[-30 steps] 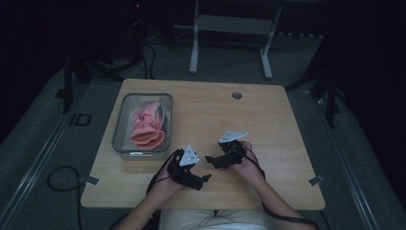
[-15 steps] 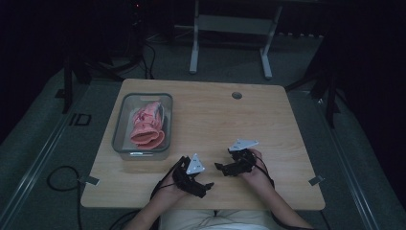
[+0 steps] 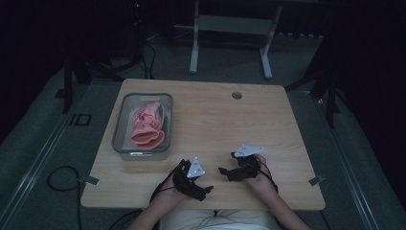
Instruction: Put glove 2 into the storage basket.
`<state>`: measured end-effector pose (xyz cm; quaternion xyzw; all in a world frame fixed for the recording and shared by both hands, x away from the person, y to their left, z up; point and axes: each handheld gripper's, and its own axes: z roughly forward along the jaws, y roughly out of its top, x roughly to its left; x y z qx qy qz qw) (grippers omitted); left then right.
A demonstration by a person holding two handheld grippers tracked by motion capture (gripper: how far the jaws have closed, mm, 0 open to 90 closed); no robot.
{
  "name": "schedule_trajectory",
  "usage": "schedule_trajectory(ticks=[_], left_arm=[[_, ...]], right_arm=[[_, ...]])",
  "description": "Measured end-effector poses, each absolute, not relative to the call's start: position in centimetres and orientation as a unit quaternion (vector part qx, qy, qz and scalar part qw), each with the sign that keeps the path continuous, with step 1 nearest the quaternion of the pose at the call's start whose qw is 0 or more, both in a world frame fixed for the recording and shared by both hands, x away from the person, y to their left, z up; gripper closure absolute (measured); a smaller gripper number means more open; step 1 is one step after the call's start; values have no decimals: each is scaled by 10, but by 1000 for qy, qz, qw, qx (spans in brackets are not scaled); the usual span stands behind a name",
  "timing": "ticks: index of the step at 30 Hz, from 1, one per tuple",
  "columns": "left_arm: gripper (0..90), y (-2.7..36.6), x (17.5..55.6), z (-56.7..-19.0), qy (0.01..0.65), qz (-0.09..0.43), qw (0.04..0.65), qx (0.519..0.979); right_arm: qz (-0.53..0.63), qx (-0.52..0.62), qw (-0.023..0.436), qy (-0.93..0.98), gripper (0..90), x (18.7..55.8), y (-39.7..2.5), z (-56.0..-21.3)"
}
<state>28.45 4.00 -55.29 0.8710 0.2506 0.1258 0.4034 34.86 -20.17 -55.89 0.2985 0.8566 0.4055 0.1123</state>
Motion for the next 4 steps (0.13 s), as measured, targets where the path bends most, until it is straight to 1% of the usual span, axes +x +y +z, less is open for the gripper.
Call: schedule_trajectory(ticks=[4], left_arm=[[58,40,284,-553,250,126,405,870]], right_arm=[[404,299,114,857,140,349,-202,-560]])
